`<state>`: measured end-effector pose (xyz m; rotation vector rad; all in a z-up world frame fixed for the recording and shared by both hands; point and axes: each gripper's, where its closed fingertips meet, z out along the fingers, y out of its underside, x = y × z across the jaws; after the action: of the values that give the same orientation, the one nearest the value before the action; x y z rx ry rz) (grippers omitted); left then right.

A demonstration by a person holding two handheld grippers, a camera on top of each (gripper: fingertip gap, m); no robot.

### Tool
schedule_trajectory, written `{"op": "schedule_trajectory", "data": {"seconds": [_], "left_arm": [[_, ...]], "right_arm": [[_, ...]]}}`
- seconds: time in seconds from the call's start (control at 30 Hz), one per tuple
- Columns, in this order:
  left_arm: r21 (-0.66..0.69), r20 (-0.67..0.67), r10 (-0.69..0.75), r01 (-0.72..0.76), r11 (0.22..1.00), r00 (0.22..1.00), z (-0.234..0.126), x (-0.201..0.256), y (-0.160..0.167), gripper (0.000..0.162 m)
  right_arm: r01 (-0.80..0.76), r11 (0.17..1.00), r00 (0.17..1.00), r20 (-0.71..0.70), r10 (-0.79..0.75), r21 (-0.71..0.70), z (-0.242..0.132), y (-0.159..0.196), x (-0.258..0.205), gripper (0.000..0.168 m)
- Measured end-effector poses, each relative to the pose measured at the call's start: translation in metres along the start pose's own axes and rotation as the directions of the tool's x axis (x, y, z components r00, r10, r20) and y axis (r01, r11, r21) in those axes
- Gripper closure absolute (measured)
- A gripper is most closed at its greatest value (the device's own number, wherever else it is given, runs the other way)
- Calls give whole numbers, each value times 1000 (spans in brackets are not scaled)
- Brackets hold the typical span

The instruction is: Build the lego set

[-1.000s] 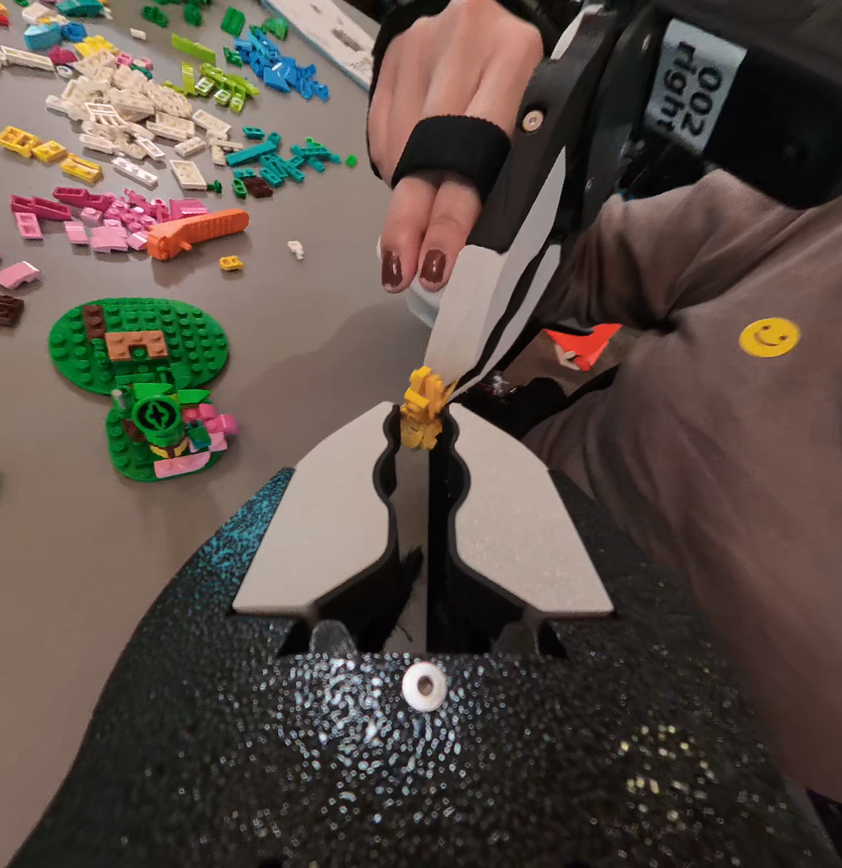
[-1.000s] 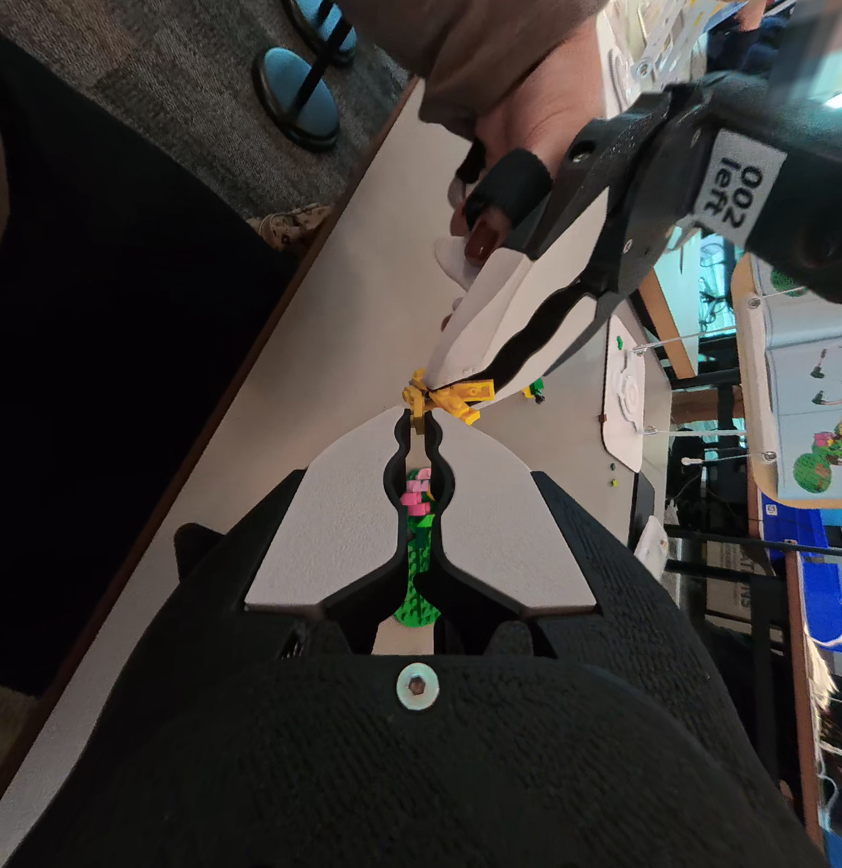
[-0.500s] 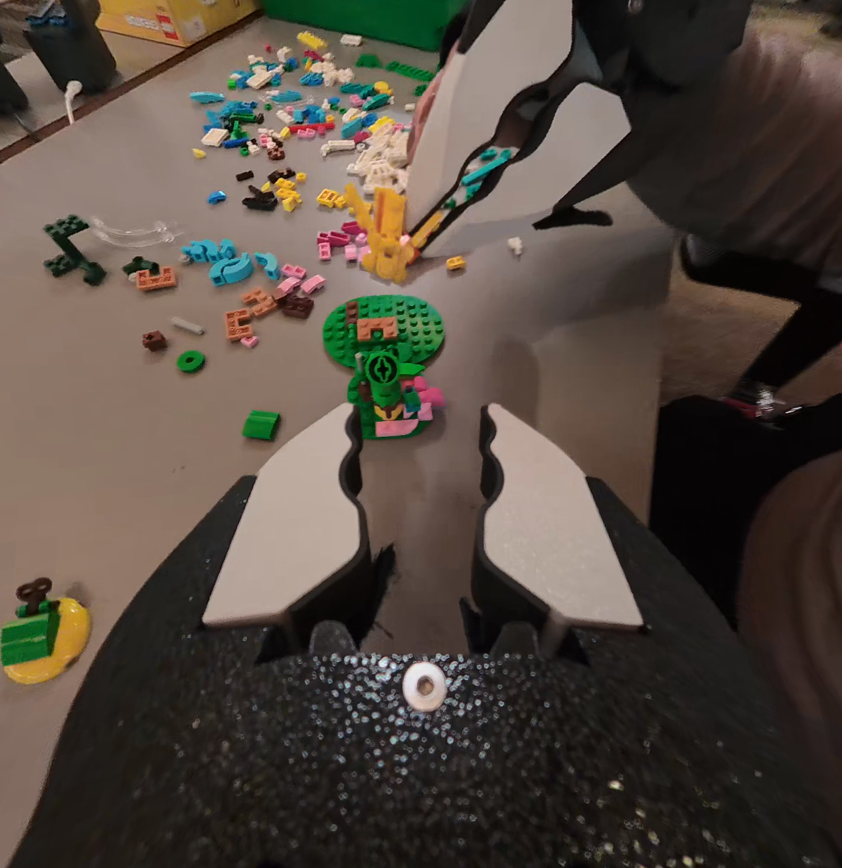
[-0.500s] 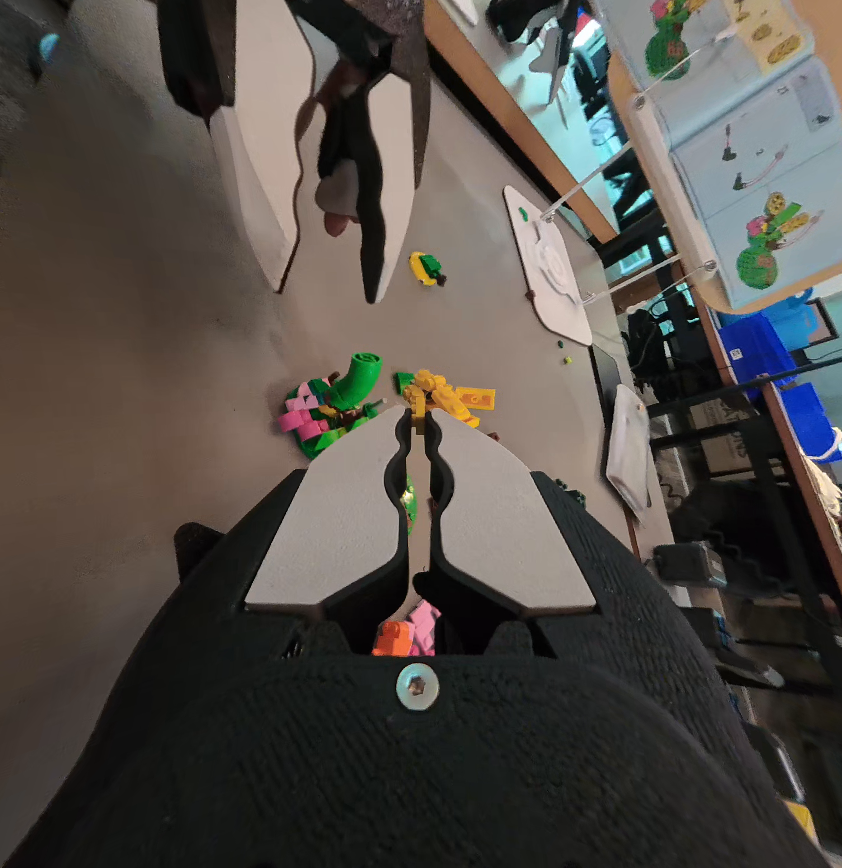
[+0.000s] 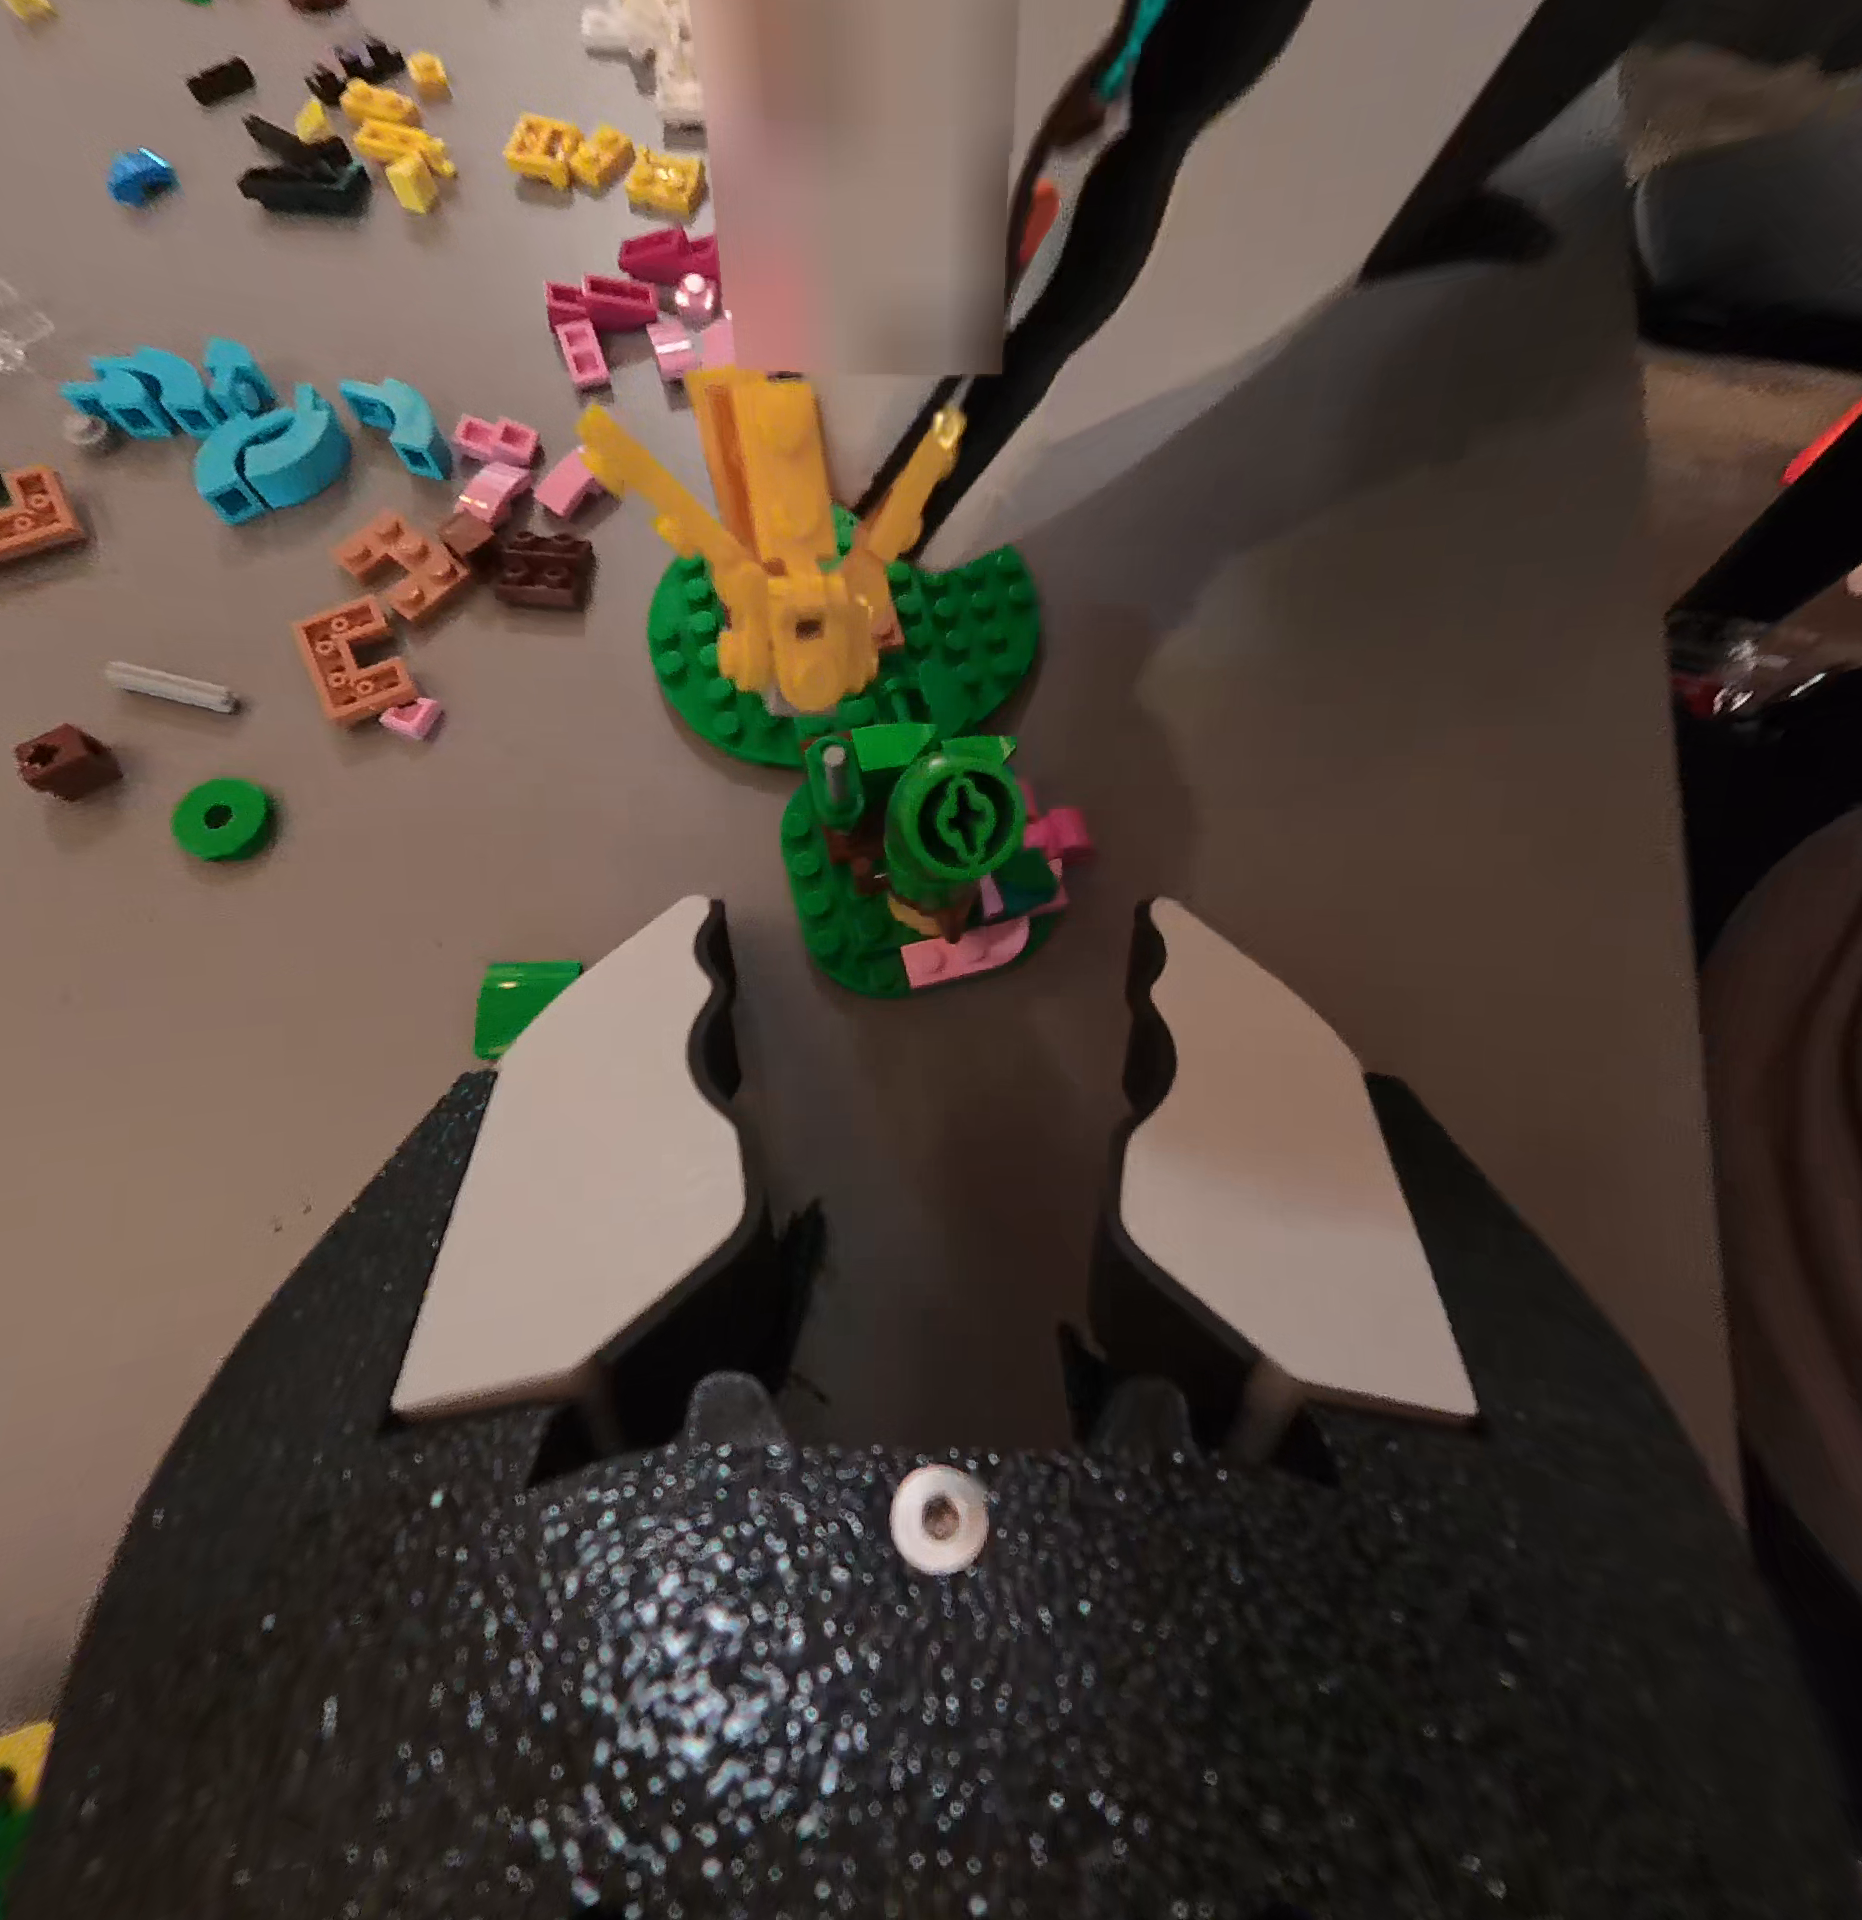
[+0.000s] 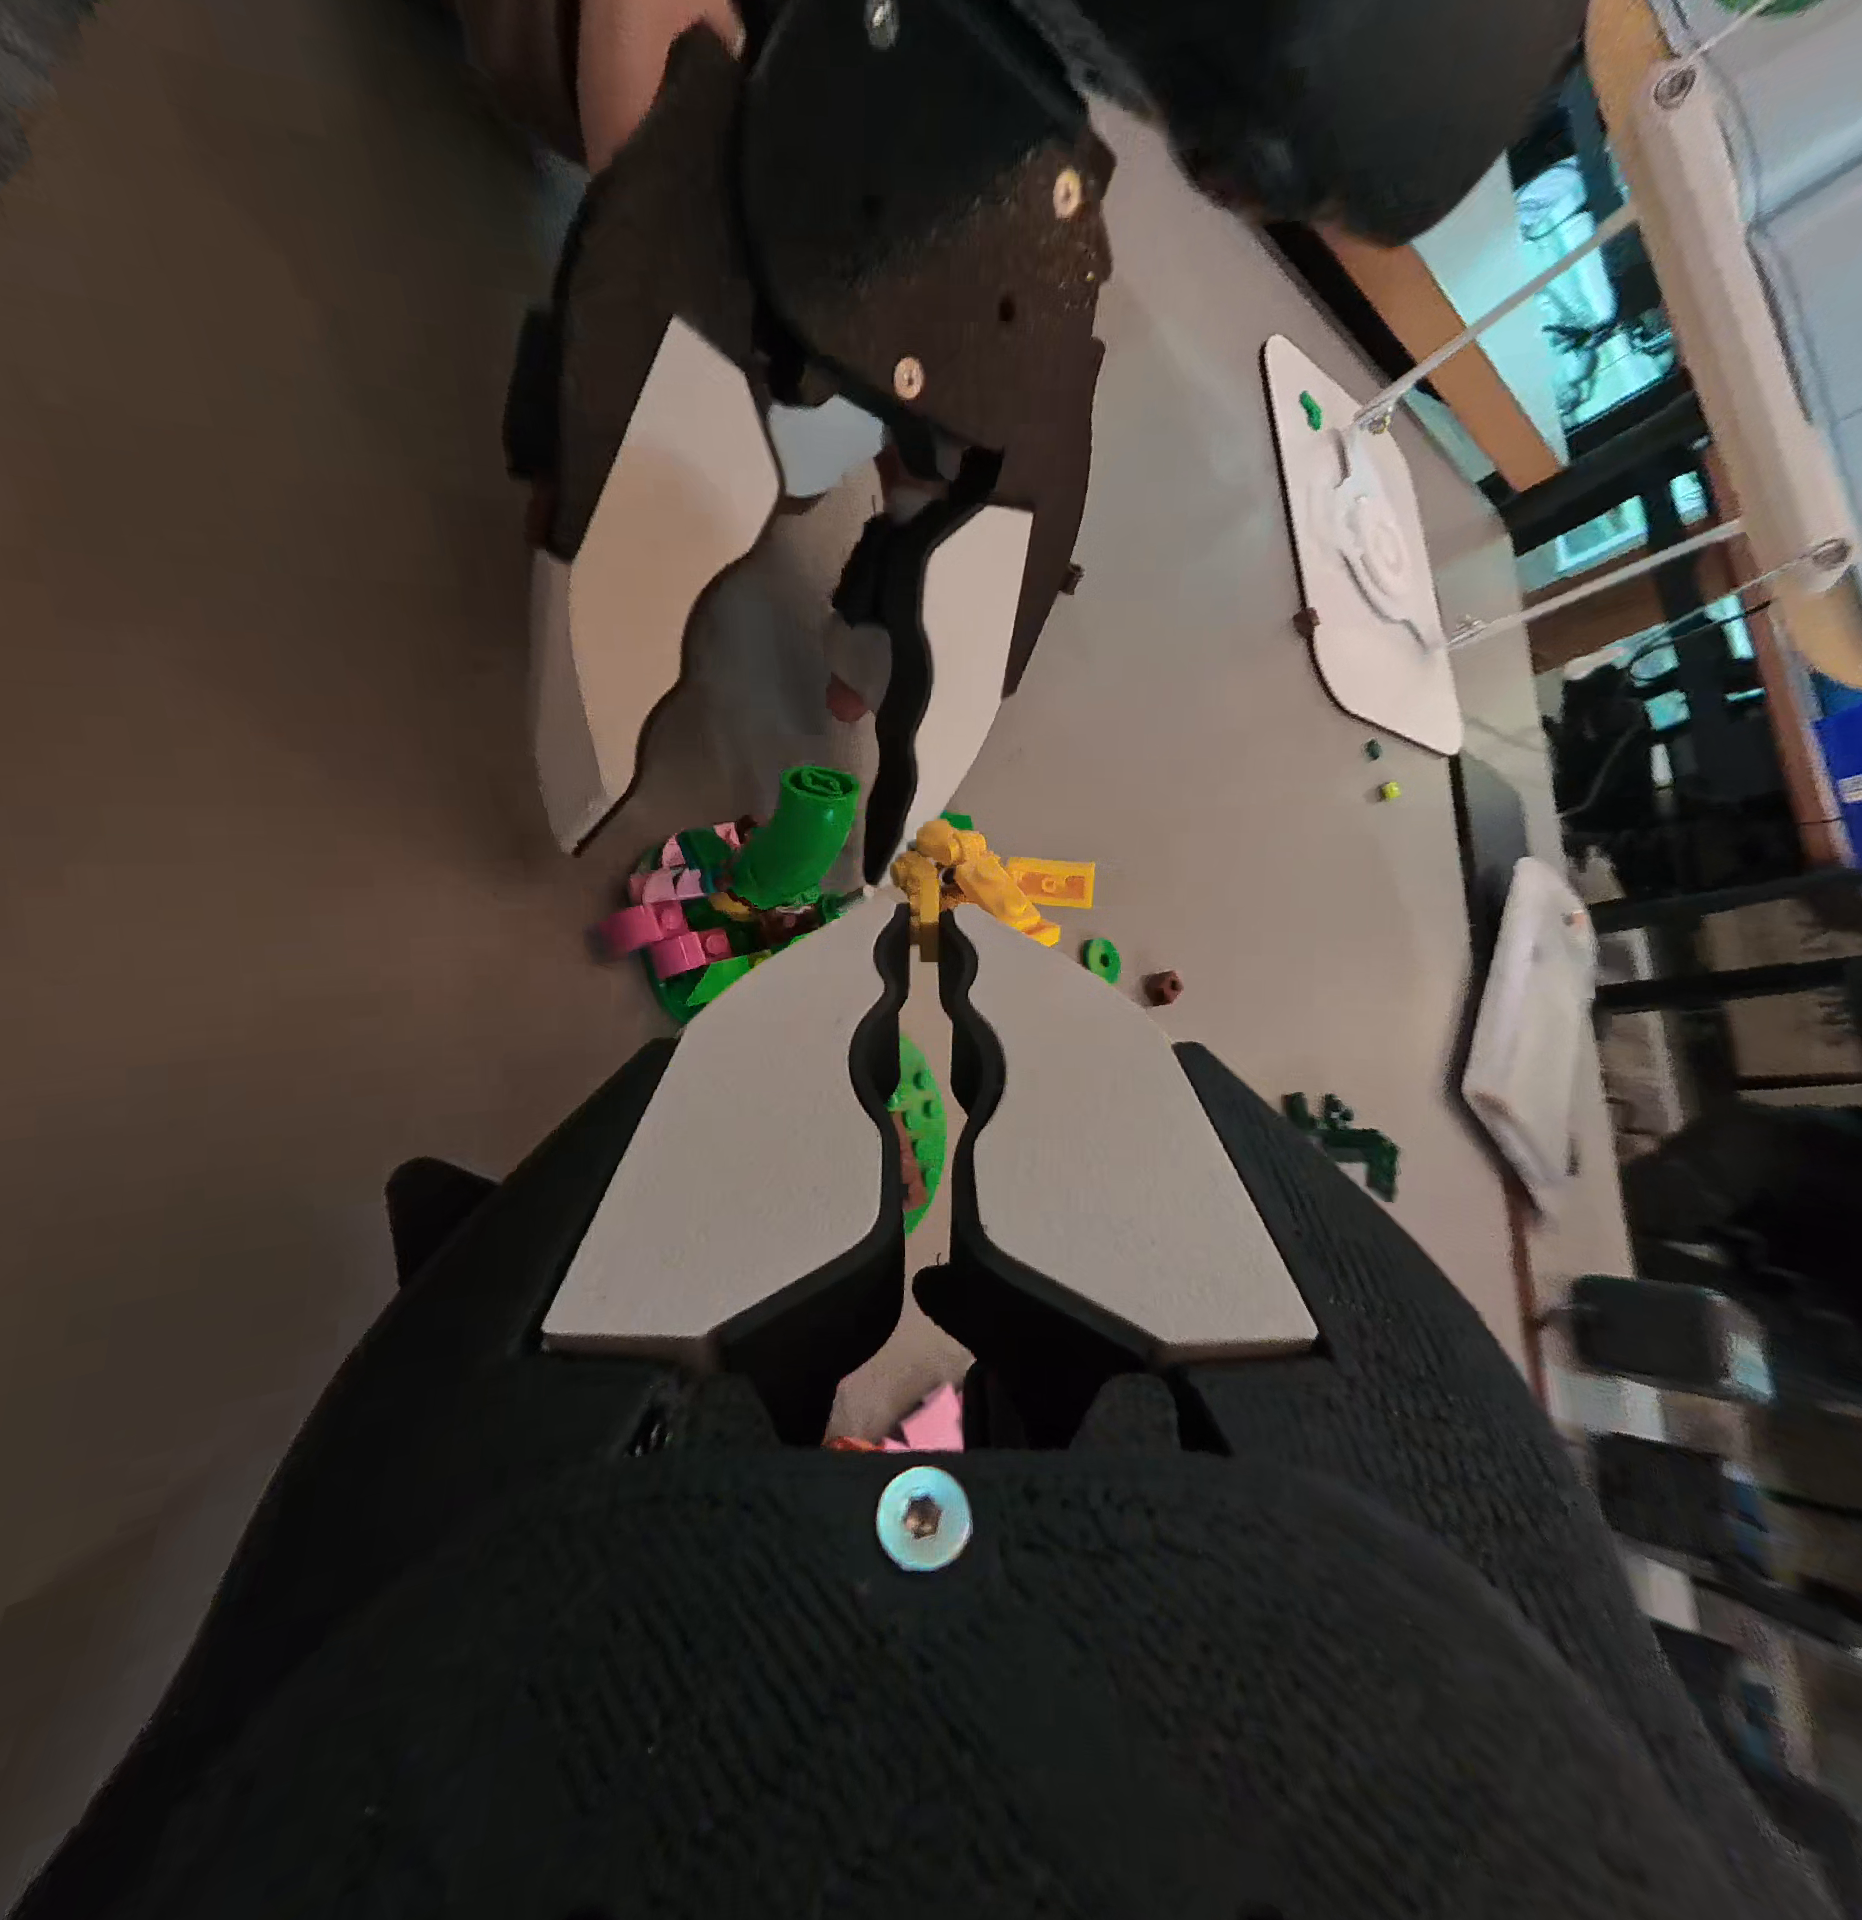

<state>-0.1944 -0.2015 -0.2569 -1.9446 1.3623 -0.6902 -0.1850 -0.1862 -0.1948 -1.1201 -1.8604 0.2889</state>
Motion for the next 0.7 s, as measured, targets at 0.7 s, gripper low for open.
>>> {"op": "schedule_trajectory", "data": {"seconds": [0.7], "left_arm": [[-180, -338, 117, -187, 966, 934, -8, 9, 7, 111]], "right_arm": [[-200, 980, 976, 90, 199, -2, -7, 1, 1, 165]]}}
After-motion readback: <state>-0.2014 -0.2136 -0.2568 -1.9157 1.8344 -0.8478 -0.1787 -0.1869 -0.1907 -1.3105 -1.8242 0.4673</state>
